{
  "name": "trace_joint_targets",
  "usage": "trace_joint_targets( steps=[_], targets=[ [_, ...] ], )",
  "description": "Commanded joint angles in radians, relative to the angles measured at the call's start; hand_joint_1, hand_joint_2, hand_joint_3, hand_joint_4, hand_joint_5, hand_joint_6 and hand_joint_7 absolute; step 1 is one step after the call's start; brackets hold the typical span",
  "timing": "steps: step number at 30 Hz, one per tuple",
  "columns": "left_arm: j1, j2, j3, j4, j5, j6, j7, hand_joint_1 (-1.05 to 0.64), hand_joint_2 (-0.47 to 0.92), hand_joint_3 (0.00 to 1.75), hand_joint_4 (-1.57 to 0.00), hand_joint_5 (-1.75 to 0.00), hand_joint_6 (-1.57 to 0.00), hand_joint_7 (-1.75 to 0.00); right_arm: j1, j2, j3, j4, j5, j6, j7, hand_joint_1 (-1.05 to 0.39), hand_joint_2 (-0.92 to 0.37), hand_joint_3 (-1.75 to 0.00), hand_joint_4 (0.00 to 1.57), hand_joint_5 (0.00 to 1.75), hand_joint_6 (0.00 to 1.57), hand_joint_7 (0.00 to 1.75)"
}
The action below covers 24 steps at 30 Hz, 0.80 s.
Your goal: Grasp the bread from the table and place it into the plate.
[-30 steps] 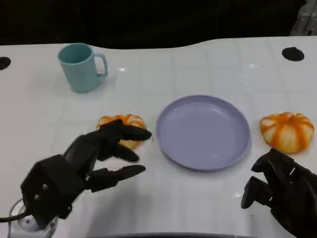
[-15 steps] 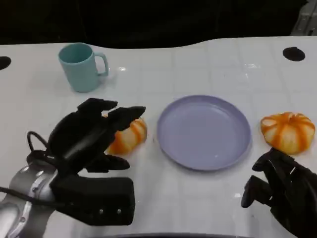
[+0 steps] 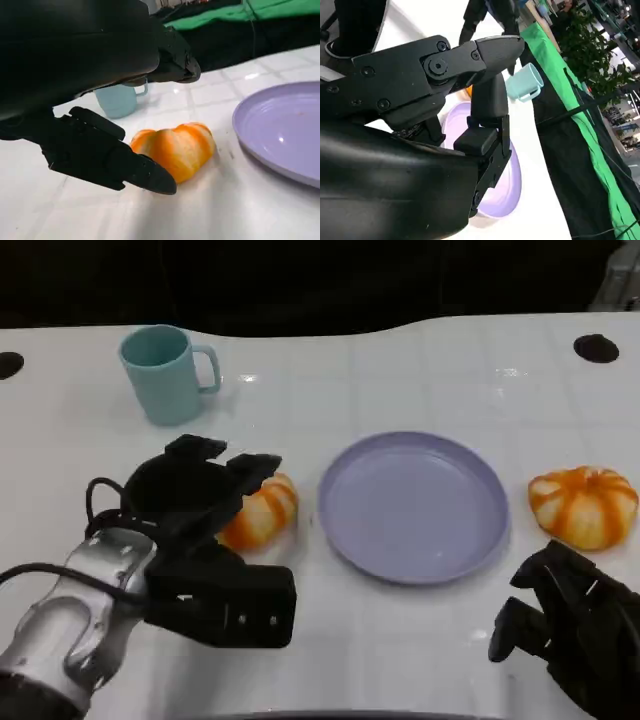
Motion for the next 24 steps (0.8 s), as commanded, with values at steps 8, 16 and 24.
trace_joint_targets(
  steps=[8,16,24],
  targets=[
    [-0.22,-0.081,-0.099,0.391,0.003,0.013,0.088,-0.46,0.79,0.01,0.0,-0.2,-0.18,0.0,0.018,-0.012,-0.006,-0.028,0.017,0.01,-0.001,-0.64,-0.92,-0.1,0.74,1.74,0.66,1.51],
    [-0.348,-0.151,-0.132,0.681,-0.034,-0.044,0.182,-0.41,0.78,0.0,0.0,-0.18,-0.19,0.0,0.027,-0.015,-0.003,-0.031,0.016,0.007,0.001,-0.62,-0.92,-0.13,0.74,1.72,0.66,1.49],
    [-0.382,-0.163,-0.157,0.755,-0.056,-0.063,0.215,-0.41,0.78,0.0,0.0,-0.18,-0.18,0.0,0.029,-0.015,-0.003,-0.033,0.017,0.007,0.001,-0.62,-0.92,-0.13,0.74,1.71,0.66,1.49]
  ],
)
